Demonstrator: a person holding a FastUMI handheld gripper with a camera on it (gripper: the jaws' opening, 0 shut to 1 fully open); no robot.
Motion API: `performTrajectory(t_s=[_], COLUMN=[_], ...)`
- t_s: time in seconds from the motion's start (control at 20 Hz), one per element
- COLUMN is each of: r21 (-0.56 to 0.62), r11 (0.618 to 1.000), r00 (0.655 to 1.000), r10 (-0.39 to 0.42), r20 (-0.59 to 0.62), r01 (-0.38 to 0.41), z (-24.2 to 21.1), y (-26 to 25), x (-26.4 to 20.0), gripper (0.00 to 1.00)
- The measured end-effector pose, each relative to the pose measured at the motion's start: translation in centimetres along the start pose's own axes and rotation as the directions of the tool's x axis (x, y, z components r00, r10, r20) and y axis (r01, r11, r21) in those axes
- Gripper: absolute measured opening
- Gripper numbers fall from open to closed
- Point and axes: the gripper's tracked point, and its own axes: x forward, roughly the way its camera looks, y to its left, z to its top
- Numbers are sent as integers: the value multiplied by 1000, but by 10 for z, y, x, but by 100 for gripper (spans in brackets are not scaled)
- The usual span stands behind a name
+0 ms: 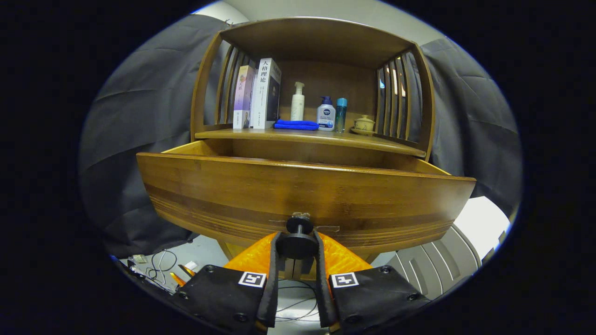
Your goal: Pull open the drawer, take out the items inside it, and place them on the countertop above the cabinet.
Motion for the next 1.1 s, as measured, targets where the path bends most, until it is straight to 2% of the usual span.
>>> performTrajectory(t_s=[0.35, 0.85, 0.95, 1.1], r21=[26, 39, 43, 58], r11=[1000, 999, 999, 998], r00=[1000, 1000, 999, 995], r10=[9, 19, 21, 4], r20=[5, 18, 26, 104], r01=[-9, -20, -22, -10], z=[-12, -20, -19, 3], y=[11, 17, 16, 9], x=[-26, -36, -37, -49], gripper=[37, 37, 51, 72])
